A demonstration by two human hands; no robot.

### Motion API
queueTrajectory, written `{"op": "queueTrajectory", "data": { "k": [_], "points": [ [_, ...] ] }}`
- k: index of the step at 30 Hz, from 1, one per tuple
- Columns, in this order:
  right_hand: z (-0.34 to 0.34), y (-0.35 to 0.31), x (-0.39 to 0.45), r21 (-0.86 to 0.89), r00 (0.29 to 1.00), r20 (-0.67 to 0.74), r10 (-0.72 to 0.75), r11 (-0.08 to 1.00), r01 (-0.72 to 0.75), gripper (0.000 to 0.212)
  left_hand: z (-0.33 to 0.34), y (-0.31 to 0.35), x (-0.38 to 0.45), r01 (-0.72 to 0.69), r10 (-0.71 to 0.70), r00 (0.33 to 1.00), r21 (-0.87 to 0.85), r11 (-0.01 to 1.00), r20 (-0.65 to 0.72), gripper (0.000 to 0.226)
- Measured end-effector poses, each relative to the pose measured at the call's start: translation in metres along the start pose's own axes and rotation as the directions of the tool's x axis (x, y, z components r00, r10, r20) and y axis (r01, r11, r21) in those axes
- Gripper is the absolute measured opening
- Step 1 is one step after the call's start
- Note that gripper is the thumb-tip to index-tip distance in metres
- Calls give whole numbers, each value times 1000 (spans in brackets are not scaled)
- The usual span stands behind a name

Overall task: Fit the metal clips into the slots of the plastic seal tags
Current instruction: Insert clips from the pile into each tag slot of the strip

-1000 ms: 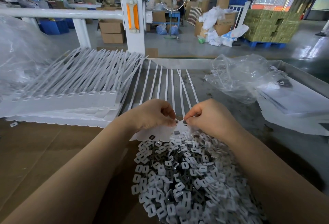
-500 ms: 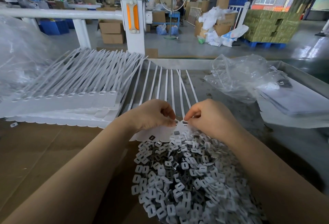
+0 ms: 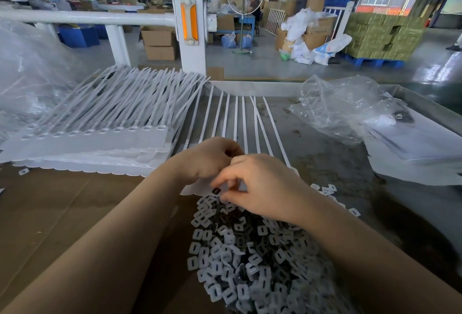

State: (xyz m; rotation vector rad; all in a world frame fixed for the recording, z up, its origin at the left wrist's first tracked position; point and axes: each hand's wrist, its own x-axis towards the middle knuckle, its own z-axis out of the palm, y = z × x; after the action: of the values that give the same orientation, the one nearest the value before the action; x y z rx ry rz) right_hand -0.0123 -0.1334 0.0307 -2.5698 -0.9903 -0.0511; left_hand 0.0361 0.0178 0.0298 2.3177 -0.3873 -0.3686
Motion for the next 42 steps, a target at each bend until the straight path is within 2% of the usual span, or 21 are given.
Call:
{"op": "queueTrajectory", "data": {
  "k": [4, 10, 12, 14, 16, 20, 24, 32, 36, 42],
  "points": [
    [6, 2, 2, -78, 999, -20, -38, 996, 37, 24, 0, -1, 0, -5, 5, 1000, -55, 998, -9, 16],
    [8, 3, 1, -16, 997, -74, -24, 1000, 23, 5, 0, -1, 0, -4, 4, 1000, -58, 998, -10, 14],
    [4, 5, 2, 39, 990, -137, 31, 999, -26, 6, 1, -1, 1, -15, 13, 1000, -75, 997, -25, 11],
    [-2, 12, 2, 102, 955, -268, 128, 989, -104, 8, 1, 0, 3, -34, 27, 997, -96, 995, -71, 7],
    [-7, 20, 1, 157, 888, -393, 238, 969, -191, 8, 1, 2, 5, -45, 31, 992, -113, 993, -125, 7],
    [-14, 31, 0, 166, 775, -536, 335, 942, -292, 11, -2, 7, 6, -35, 1, 992, -264, 964, -128, 16],
    [-10, 33, 1, 192, 773, -535, 340, 941, -280, 12, -4, 10, 3, -48, 4, 995, -429, 902, -102, 17],
    [-9, 35, 2, 310, 770, -527, 359, 925, -220, 16, -8, 6, 3, -26, -23, 995, -467, 884, -99, 11],
    [-10, 34, 2, 364, 774, -513, 370, 911, -194, 18, -8, 7, 4, -34, -24, 992, -455, 890, -120, 8],
    [-12, 39, 2, 491, 743, -473, 473, 842, -224, 15, -7, 11, 4, -83, 4, 976, -349, 933, -220, 8]
  ]
}}
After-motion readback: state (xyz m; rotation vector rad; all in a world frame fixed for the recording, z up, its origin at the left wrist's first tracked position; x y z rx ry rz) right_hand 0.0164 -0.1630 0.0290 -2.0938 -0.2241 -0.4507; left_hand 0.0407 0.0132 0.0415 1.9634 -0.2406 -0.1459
